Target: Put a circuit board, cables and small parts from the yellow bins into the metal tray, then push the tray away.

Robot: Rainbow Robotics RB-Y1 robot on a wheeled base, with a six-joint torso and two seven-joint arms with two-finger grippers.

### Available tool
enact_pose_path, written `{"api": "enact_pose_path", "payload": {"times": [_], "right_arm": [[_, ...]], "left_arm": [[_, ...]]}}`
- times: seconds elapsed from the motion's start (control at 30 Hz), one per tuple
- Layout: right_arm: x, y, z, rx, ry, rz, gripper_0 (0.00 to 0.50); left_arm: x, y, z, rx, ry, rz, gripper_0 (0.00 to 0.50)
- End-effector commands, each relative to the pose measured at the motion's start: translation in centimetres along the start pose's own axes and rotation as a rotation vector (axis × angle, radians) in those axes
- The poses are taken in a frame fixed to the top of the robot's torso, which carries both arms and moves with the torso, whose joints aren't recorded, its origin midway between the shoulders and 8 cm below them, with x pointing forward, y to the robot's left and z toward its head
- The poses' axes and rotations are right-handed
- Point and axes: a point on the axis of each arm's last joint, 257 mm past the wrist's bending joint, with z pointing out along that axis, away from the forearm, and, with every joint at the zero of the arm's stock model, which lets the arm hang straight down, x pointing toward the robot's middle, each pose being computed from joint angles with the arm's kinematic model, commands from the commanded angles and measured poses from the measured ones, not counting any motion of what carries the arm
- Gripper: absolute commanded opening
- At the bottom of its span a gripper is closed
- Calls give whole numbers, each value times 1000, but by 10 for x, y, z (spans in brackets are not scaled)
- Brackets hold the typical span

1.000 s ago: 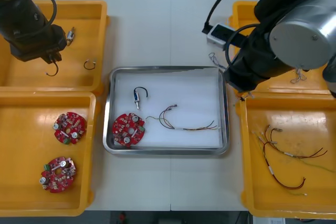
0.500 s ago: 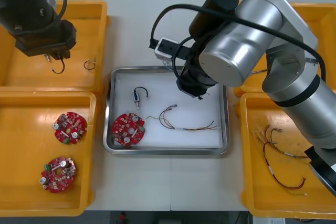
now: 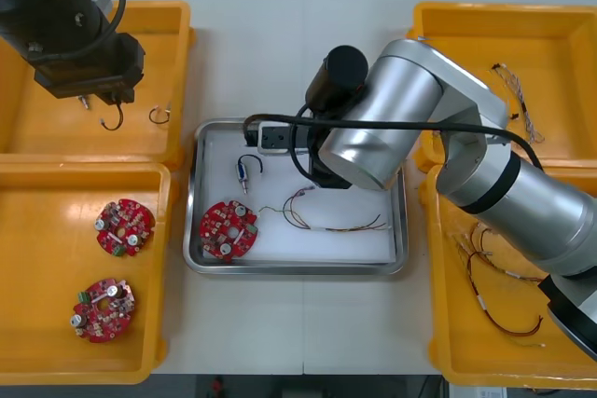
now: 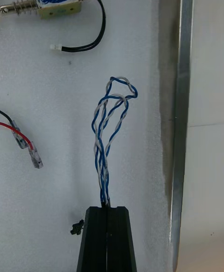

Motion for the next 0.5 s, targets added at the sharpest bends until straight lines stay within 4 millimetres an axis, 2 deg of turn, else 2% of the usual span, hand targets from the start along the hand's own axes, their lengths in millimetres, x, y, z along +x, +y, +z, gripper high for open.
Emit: {"api": "enact_pose_path", "payload": {"times": [0.03,0.23,0.37,0.4,0.43,0.47,0.5], "right_arm": [[-17,-2,9,23,-10,-56,0],[-12,4,25,-1,-9,-42,0],[-13,4,28,-4,-16,-40,10],[-12,4,28,-3,-15,-38,53],[-12,4,28,-4,-12,-36,128],[-12,4,28,-3,-12,-35,234],[-11,3,28,2,-10,-36,401]], "left_arm": [[-18,-1,-32,7,-70,17,1],[-19,0,-32,4,-71,23,0],[-18,-1,-31,5,-71,24,1],[-18,-1,-31,6,-70,25,1],[-19,-1,-32,6,-73,27,1],[-19,-1,-32,6,-73,26,2],[-19,-1,-32,5,-74,25,3]]}}
